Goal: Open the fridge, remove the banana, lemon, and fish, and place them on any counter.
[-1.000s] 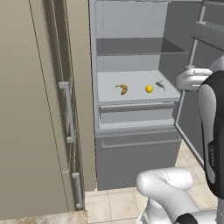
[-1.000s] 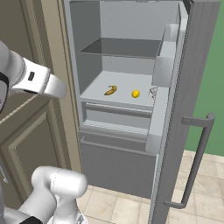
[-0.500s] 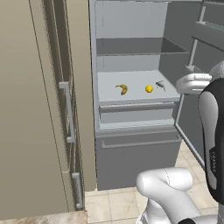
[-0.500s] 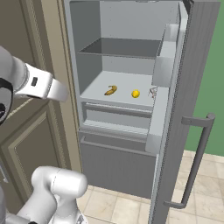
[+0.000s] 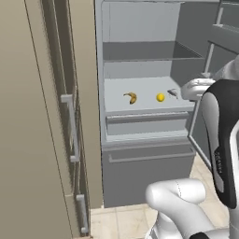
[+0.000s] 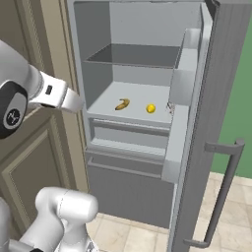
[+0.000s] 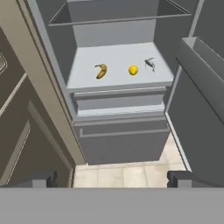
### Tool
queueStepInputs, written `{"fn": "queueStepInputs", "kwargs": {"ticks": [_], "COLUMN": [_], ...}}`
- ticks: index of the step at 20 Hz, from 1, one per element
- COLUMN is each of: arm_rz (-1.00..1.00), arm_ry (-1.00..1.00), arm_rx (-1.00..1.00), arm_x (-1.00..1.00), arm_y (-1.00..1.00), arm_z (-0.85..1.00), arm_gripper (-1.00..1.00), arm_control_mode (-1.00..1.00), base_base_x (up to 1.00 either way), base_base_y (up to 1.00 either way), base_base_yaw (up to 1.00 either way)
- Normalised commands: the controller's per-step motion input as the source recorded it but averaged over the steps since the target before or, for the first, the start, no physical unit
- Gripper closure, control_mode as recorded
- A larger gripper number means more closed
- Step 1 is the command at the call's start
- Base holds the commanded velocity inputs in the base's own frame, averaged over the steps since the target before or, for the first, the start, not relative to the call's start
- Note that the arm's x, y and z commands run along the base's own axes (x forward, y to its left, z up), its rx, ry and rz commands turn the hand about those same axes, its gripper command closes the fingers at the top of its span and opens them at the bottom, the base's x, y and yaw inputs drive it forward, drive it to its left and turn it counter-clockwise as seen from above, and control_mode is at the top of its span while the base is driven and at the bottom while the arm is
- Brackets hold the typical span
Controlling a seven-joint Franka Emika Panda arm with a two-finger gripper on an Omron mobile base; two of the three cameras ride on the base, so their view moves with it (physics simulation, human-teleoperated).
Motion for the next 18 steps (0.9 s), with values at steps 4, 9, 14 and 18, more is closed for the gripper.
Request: {"fn": "queueStepInputs", "kwargs": {"ticks": [4, 9, 14, 18], "arm_rz": [0.0, 0.0, 0.0, 0.0], "arm_ry": [0.0, 0.0, 0.0, 0.0], "arm_rx": [0.0, 0.0, 0.0, 0.0], "arm_x": [0.0, 0.0, 0.0, 0.0], "arm_y": [0.0, 0.0, 0.0, 0.0], "arm_z": [0.0, 0.0, 0.0, 0.0], "arm_gripper": [-1.0, -1.0, -1.0, -1.0], "arm_control_mode": [1.0, 1.0, 1.0, 1.0], "base_base_x": [0.64, 0.6, 0.42, 0.71], "base_base_y": [-0.03, -0.11, -0.15, -0.09], "base_base_yaw": [-0.06, -0.08, -0.09, -0.09]}}
